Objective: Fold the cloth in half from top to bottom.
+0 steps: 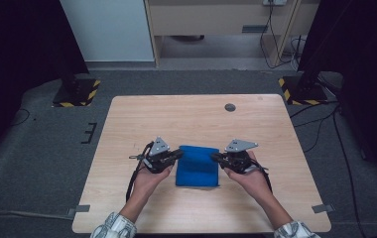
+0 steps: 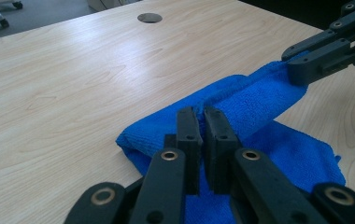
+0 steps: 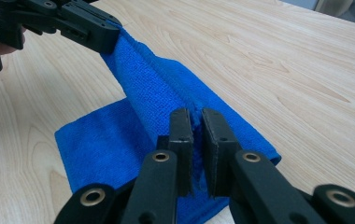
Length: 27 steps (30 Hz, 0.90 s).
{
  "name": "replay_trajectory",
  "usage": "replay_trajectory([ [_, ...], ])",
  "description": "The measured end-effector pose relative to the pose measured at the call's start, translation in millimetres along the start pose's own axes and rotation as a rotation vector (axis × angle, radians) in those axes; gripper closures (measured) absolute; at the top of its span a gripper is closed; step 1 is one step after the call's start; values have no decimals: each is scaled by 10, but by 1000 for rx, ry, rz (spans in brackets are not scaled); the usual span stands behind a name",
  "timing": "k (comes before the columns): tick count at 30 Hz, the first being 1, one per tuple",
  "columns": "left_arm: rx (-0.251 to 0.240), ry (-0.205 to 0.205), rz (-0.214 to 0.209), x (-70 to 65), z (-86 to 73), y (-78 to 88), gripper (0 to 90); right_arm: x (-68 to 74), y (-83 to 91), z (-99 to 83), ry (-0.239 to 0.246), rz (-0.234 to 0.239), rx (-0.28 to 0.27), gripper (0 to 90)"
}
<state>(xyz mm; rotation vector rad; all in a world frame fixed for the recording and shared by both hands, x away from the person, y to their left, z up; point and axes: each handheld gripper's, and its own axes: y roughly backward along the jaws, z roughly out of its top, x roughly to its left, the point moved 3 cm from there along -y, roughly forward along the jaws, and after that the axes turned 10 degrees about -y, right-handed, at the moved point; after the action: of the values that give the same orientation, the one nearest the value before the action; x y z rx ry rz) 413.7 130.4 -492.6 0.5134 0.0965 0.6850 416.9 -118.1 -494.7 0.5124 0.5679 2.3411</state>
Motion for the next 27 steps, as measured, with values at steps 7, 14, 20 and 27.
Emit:
replay_trajectory([
  [7,-5,2,-15,-37,-22,35,854,17,44,12,4,5,-10,831],
  [14,-9,6,-26,-72,-50,65,854,57,92,11,13,17,-19,829],
  [20,-3,1,-30,-115,-89,71,852,82,109,-78,11,27,-11,826],
  [27,13,14,-26,-178,-158,65,843,103,117,-172,18,37,0,817],
])
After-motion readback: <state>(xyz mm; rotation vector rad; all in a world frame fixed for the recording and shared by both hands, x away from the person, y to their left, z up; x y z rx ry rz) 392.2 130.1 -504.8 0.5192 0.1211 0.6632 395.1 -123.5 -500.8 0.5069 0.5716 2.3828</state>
